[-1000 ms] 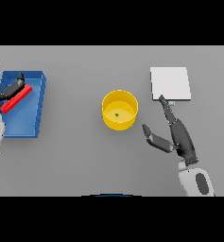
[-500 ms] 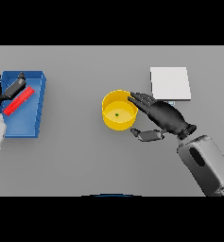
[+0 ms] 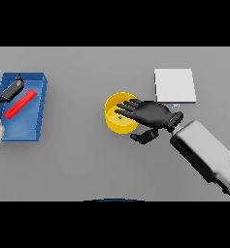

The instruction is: Pick up the red beaker and tilt it to pour out 1 green nut into yellow bowl. Pick up the yellow bowl and place it on the metallic measuring scale.

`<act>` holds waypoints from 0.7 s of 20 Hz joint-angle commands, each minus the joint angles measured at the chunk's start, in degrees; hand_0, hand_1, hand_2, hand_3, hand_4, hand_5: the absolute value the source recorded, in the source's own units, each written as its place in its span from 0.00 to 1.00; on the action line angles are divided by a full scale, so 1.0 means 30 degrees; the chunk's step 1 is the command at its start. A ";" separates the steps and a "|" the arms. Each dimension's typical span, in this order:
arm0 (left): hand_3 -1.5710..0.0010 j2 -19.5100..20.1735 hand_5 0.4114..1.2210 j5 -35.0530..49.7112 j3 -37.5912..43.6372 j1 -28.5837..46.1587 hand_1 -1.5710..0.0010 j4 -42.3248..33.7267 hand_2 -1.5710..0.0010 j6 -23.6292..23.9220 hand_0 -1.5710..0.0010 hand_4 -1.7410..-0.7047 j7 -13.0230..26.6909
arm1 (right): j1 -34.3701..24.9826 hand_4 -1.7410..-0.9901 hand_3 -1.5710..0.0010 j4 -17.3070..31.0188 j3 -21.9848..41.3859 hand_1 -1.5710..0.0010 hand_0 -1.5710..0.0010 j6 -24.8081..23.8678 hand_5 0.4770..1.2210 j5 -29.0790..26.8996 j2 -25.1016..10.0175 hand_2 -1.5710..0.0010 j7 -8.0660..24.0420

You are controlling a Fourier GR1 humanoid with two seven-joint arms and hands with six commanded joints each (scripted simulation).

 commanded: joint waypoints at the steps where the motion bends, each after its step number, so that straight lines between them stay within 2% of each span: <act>1: 1.00 0.0052 0.36 -0.0034 -0.0052 0.0100 1.00 -0.0238 1.00 -0.0070 1.00 0.96 0.0088 | -0.0100 0.69 1.00 0.0529 0.0240 1.00 1.00 0.0030 0.33 0.0154 0.0208 1.00 -0.0020; 8: 1.00 0.0161 0.35 -0.0018 0.0036 0.0106 1.00 -0.0115 1.00 0.0010 1.00 0.96 -0.0239 | -0.2196 0.64 1.00 0.2901 0.1218 1.00 1.00 0.0723 0.34 0.0766 0.1447 1.00 0.0201; 9: 1.00 0.0184 0.35 0.0000 0.0050 0.0234 1.00 -0.0124 1.00 0.0011 1.00 0.96 -0.0361 | -0.2349 0.64 1.00 0.3146 0.1361 1.00 1.00 0.0790 0.34 0.0812 0.1444 1.00 -0.0111; 14: 1.00 0.0339 0.35 0.0112 0.0162 0.0552 1.00 -0.0674 1.00 -0.0104 1.00 0.96 0.0057 | -0.2878 0.63 1.00 0.4095 0.1684 1.00 1.00 0.1644 0.35 0.0859 0.1809 1.00 0.0131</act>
